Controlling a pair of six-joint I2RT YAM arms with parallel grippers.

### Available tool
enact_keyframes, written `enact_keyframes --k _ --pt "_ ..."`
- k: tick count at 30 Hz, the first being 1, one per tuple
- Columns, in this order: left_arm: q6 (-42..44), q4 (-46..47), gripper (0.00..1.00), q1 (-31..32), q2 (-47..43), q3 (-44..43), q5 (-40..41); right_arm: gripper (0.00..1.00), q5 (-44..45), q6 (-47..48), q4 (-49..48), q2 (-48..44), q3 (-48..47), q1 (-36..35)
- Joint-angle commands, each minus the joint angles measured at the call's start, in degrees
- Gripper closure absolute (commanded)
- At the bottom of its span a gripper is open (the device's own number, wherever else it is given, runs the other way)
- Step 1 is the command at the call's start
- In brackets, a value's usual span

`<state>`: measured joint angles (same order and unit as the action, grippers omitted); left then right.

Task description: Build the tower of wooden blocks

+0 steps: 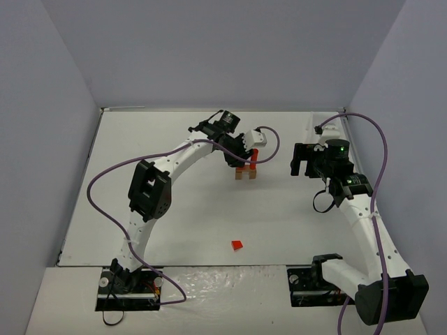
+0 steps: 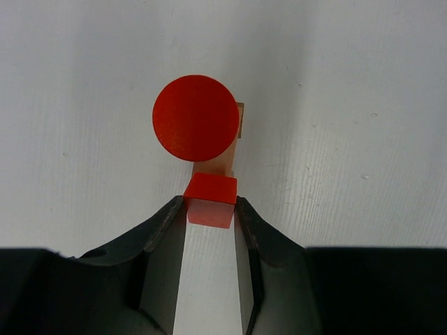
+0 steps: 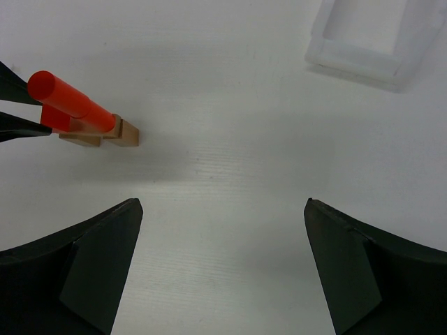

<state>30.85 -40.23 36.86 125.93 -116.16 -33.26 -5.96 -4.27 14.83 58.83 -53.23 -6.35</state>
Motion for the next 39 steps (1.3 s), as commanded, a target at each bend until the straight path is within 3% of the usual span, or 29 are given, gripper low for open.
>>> enact_keyframes --k 1,39 --pt "-0.7 0.84 0.99 0.23 -1.49 -3.46 -0.05 0.01 0.84 0.58 -2.26 -0.03 -0.29 0.2" --pt "-1.49 0.85 0.99 0.4 -0.03 -2.93 0.92 0.01 0.68 0.63 -2.26 -0.38 -0.12 0.2"
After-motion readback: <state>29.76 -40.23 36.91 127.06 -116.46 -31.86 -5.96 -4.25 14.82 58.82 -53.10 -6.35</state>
